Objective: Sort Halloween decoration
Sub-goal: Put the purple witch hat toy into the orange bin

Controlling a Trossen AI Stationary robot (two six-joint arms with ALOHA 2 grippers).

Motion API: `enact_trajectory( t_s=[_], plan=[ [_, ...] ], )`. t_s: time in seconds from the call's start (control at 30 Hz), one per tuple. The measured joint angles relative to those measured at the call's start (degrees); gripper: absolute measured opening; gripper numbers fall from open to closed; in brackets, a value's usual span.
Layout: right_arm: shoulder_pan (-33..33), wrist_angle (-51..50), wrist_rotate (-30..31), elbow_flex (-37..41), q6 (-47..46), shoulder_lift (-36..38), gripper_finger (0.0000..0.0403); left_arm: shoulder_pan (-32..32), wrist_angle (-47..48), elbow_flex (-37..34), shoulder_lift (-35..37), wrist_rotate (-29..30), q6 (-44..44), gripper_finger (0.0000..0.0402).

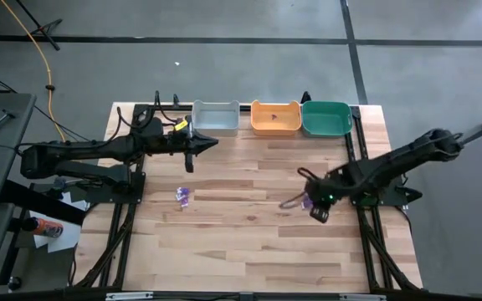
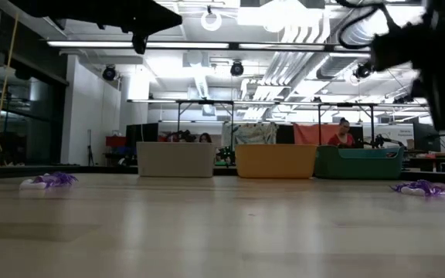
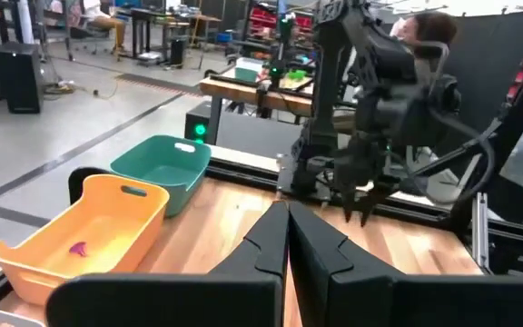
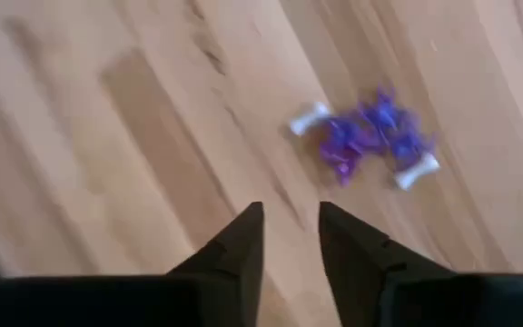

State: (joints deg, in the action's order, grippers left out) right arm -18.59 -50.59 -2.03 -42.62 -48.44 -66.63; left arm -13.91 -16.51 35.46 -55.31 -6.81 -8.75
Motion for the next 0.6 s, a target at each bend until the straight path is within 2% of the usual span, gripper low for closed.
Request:
enact_trajectory(
  t_s=[0.13, 0.23, 0.33, 0.6],
  plan=[
    [-2.46, 5.1, 0.08, 6.78, -6.7, -0.01, 0.016, 0.0, 0.0, 0.0, 0.0, 0.06, 0.0, 0.0],
    [-2.99, 9.35, 2.52, 9.64, -7.21, 0.37, 0.0182, 0.0, 0.01, 0.0, 0.0, 0.43, 0.0, 0.0],
    [-2.94, 11.25, 5.75, 10.89, -6.97, 0.35, 0.0189, 0.0, 0.06, 0.0, 0.0, 0.59, 0.0, 0.0],
    [-2.95, 12.93, 8.04, 13.96, -7.03, 0.35, 0.0184, 0.0, 0.72, 0.0, 0.0, 0.61, -0.02, 0.0]
  ],
)
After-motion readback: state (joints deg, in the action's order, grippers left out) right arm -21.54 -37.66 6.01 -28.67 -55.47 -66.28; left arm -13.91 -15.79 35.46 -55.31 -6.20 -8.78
